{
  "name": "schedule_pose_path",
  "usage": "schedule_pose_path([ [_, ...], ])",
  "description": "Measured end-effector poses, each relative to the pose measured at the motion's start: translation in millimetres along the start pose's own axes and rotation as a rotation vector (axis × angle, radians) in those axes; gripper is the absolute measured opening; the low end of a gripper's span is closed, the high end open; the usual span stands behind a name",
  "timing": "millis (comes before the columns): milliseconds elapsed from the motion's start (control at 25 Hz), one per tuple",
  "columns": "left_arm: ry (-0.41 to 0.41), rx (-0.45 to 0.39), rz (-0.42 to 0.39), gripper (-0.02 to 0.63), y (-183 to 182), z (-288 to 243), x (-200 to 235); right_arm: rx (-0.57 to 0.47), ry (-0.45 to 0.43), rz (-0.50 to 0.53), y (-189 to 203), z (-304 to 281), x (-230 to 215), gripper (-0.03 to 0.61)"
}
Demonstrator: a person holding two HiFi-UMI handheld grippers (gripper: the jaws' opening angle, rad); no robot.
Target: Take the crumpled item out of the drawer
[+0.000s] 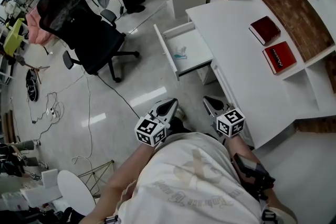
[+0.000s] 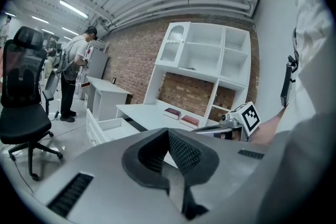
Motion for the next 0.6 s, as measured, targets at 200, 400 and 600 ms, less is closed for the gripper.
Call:
schedule_pose_path([
  [200,-0.028,-0.002,0.022,0.020,0,-4,12,0.012,-0.006,0.002,-5,-10,-4,0.023],
  [400,-0.038,0.002,0.043,0.020,4,-13,15,0.032,0.004,-0.009,-10,-17,-16,0.023],
  [600,-0.036,0.017,0.061,0.020,5,-21,23,0.058,0.004,-0.020,-13,-28,-25,0.023],
])
Point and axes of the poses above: the fingertips, and each gripper's own axes: z backward along the fingers, x to its left, y out of its underside, the point moved 7 cm from there along z, backward along the fingers, and after that the axes turned 12 degrees about -z, right-handed, at the moved point
